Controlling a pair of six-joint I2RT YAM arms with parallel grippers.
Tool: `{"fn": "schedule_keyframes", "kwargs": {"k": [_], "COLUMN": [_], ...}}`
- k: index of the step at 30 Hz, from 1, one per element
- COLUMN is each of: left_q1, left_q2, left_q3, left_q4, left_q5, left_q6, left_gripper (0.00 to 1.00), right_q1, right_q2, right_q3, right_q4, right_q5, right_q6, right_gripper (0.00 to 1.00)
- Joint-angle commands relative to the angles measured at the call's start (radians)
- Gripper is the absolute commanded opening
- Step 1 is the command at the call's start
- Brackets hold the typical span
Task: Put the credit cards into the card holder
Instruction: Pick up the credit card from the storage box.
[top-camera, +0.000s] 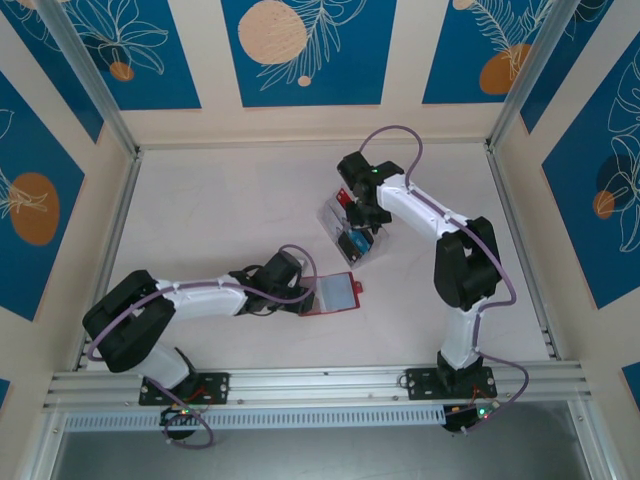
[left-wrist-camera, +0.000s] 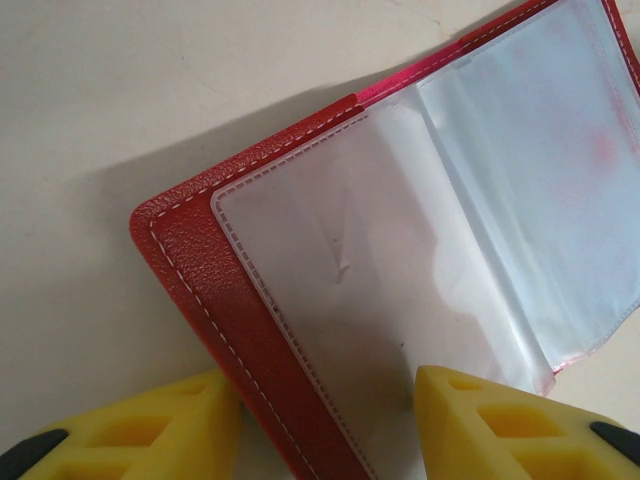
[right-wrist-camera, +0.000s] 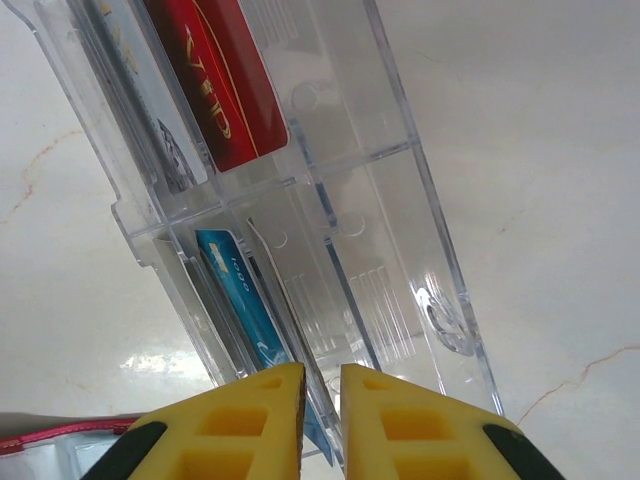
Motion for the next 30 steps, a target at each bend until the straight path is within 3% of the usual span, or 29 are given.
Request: {"fn": "schedule_keyframes", "kwargs": {"k": [1,10,19,30], "left_q1": [0.006,0.008,0.008,0.009], "left_q2": [-0.001,-0.005,-0.061,-0.156], "left_q3": [-0.018,-0.019,0.013,0.055], "left_q4": [0.02,0.019,-0.036,-0.087], "left_q5": [0.04,0.038,0.059,0.126], "left_q6": [-0.001,-0.001,0.019,0.033], "left_gripper": [0.48,0.48,0.5,0.56], "right_q1": [0.005,0.007,0.0,0.011], "right_q2": [0.027,0.032,-0.003,-0.08], "right_q3": [0.03,0.038,0.069,0.132], "right_q4": [-0.039,-0.046,-0.067,-0.095], "right_q5": [-0.025,-0.039,-0.062,-0.097], "right_q6": [-0.017,-0.024,-0.051,-0.056], "right_gripper": [0.19,0.17,0.0,0.0]}}
